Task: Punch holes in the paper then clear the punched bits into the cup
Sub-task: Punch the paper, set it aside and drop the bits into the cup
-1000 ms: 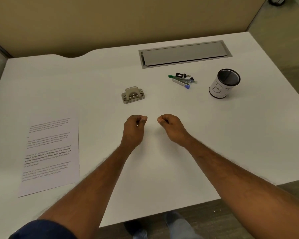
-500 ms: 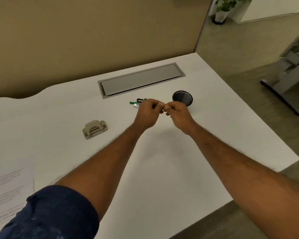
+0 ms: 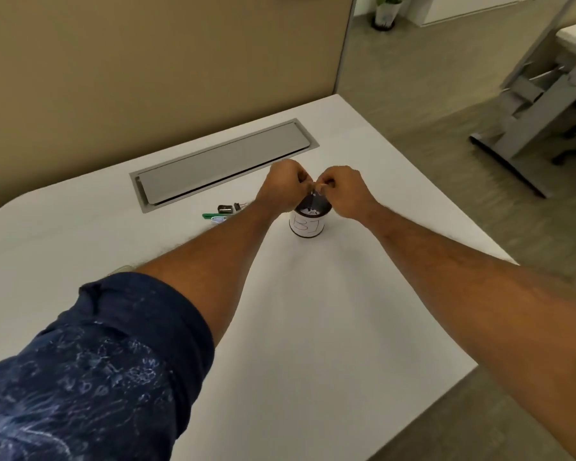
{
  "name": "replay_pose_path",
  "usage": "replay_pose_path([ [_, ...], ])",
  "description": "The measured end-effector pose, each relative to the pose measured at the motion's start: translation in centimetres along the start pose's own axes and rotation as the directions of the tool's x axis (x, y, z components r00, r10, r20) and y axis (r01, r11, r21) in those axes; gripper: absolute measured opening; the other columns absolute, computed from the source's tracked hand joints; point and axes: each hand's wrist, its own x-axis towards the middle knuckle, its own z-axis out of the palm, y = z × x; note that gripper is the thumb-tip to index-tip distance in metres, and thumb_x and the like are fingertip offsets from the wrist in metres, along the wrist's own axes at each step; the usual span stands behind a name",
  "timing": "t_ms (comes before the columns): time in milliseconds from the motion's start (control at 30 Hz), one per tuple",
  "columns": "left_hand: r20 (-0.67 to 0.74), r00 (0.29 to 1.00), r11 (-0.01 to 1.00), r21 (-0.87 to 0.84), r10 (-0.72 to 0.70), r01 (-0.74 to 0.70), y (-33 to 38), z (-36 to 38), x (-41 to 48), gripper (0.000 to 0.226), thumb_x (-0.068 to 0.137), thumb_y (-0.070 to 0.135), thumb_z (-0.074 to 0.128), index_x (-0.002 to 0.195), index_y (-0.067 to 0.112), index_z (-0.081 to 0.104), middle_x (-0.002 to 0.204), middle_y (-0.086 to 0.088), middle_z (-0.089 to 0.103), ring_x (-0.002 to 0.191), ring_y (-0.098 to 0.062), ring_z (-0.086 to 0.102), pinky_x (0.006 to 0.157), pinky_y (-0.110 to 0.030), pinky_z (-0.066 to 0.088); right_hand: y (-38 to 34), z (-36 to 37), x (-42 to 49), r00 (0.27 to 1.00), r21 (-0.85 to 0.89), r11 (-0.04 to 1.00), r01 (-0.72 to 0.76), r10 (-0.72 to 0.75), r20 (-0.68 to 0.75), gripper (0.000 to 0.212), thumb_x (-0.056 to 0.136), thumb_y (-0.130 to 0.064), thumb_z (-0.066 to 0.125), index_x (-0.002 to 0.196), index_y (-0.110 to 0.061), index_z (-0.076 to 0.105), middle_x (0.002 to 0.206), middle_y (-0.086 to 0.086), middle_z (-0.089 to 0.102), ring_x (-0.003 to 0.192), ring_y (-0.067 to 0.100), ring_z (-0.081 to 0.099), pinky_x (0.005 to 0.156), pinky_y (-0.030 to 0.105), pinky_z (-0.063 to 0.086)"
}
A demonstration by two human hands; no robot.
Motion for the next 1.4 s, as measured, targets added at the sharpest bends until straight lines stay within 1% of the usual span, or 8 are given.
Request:
replay_pose_path([
  [167,0.148,0.986,0.943,0.313,0.071,-0.115,-0.3,0.2,1.1,0.02,0.089,0.008,0.061,0.102,0.01,0.076,0.099,-0.011,0.072,0.088,-0.027,0.066,0.077,-0.038,0.058,0.8,-0.3,0.6,0.995,-0.172,0.981,0.09,-0.081,0.058,0.026,0.088,-0.004,0.054,0.103,-0.008,0.075,0.106,0.01,0.074,0.096,0.027,0.067,0.088,0.039,0.054],
  [300,0.136,0.978,0.875,0.442,0.156,-0.201,-0.2,0.1,1.0,0.024,0.088,0.009,0.061,0.104,0.017,0.076,0.098,-0.009,0.072,0.088,-0.028,0.066,0.075,-0.04,0.058,0.5,-0.4,1.0,0.994,-0.246,0.963,0.107,-0.099,0.048,0.024,0.084,-0.006,0.059,0.098,-0.014,0.077,0.101,0.006,0.075,0.091,0.025,0.067,0.084,0.037,0.055],
  [500,0.122,0.978,0.849,0.487,0.167,-0.205,-0.3,-0.3,0.9,0.019,0.087,0.024,0.067,0.104,0.019,0.074,0.094,-0.006,0.071,0.087,-0.025,0.064,0.064,-0.032,0.046,0.1,-0.5,0.8,0.987,-0.374,0.915,0.148,-0.112,0.116,0.028,0.084,-0.008,0.057,0.099,-0.022,0.076,0.1,0.005,0.073,0.088,0.029,0.065,0.081,0.038,0.054],
  [633,0.164,0.963,0.801,0.535,0.213,-0.269,-0.8,-0.5,0.5,0.024,0.092,0.027,0.06,0.111,0.025,0.073,0.107,-0.004,0.066,0.101,-0.026,0.059,0.083,-0.041,0.051,-0.1,-0.6,0.4,0.984,-0.415,0.894,0.168,-0.124,0.131,0.033,0.084,-0.005,0.054,0.102,-0.024,0.075,0.098,0.006,0.073,0.088,0.031,0.063,0.082,0.039,0.049],
  [900,0.015,0.982,0.909,0.378,0.186,-0.178,-1.7,-1.3,-1.5,0.022,0.09,0.034,0.064,0.105,0.018,0.071,0.111,-0.003,0.064,0.103,-0.022,0.057,0.078,-0.033,0.045,-0.6,-0.8,-0.8,0.997,-0.319,0.945,0.075,-0.062,0.051,0.018,0.086,-0.015,0.063,0.099,-0.019,0.073,0.102,0.003,0.073,0.094,0.025,0.066,0.088,0.044,0.052],
  [1100,0.033,0.998,0.995,-0.09,0.053,-0.05,-2.8,-2.3,-4.9,0.039,0.098,0.031,0.055,0.134,0.016,0.057,0.132,-0.005,0.061,0.119,-0.018,0.058,0.098,-0.029,0.045,-1.3,-0.3,-2.5,0.997,0.144,0.987,-0.074,0.071,0.029,0.029,0.085,0.003,0.055,0.106,-0.008,0.072,0.111,0.008,0.071,0.106,0.023,0.064,0.098,0.035,0.05],
  [1233,0.006,1.0,0.922,-0.388,-0.021,0.022,-3.5,-3.6,-8.9,0.038,0.099,0.032,0.052,0.134,0.017,0.057,0.134,-0.001,0.06,0.119,-0.012,0.056,0.096,-0.026,0.046,-2.8,0.4,-5.6,0.956,0.746,0.6,-0.29,0.218,0.196,0.025,0.093,-0.001,0.051,0.113,-0.007,0.065,0.114,0.013,0.069,0.103,0.025,0.067,0.098,0.037,0.052],
  [1400,-0.089,0.993,0.927,-0.373,-0.076,0.037,-6.8,-4.9,-15.9,0.037,0.101,0.035,0.047,0.131,0.018,0.061,0.132,0.002,0.061,0.113,-0.004,0.054,0.094,-0.015,0.04,-4.9,3.4,-9.4,0.92,0.824,0.409,-0.391,0.201,0.337,0.03,0.099,-0.015,0.044,0.123,-0.005,0.057,0.121,0.015,0.066,0.109,0.027,0.065,0.098,0.036,0.05],
])
